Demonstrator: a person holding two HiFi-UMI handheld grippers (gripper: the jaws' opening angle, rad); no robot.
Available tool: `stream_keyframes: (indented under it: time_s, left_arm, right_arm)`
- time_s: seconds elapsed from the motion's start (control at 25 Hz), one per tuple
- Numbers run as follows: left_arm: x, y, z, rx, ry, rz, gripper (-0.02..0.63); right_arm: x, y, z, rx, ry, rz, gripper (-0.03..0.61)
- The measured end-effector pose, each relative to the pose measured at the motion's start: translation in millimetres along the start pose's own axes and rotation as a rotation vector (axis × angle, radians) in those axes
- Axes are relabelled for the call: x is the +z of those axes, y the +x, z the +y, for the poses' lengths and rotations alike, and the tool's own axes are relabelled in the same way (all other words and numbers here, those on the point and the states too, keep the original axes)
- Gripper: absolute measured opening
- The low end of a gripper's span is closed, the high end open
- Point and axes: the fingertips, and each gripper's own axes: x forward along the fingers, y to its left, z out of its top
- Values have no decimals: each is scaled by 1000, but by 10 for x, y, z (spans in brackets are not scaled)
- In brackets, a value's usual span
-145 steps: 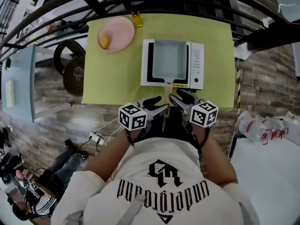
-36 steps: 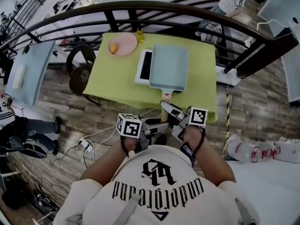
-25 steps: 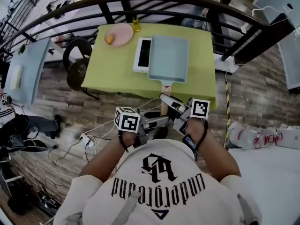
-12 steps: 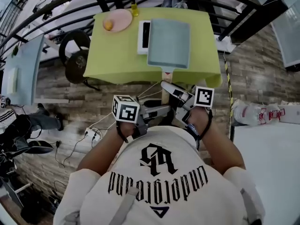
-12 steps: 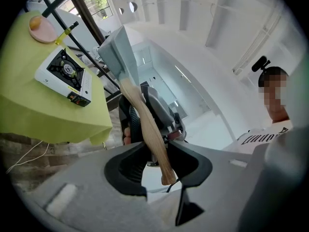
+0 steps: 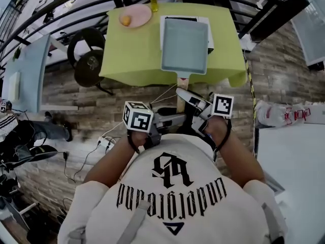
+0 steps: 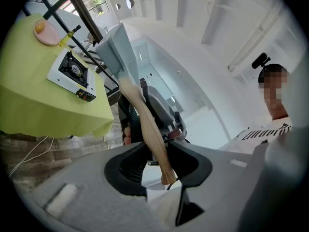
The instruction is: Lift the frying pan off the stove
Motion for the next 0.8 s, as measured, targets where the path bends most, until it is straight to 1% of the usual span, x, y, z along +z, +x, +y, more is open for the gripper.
stream_keyframes:
  time_s: [0.32, 0.6, 0.68, 0.8]
  left_arm:
    - [-256, -350, -62, -11, 6, 22, 153]
    - [-303, -747, 17, -22, -2, 23, 155]
    - [-315, -776, 19, -26, -2, 21, 155]
    - [-366, -657, -55, -27, 4, 22, 155]
  right_arm:
    - [-383, 165, 71, -5, 8, -15, 149]
    - [-600, 507, 45, -22, 6, -17, 150]
    - [-627, 532, 45, -26, 3, -15, 149]
    - [-622, 389, 93, -21, 1, -18, 149]
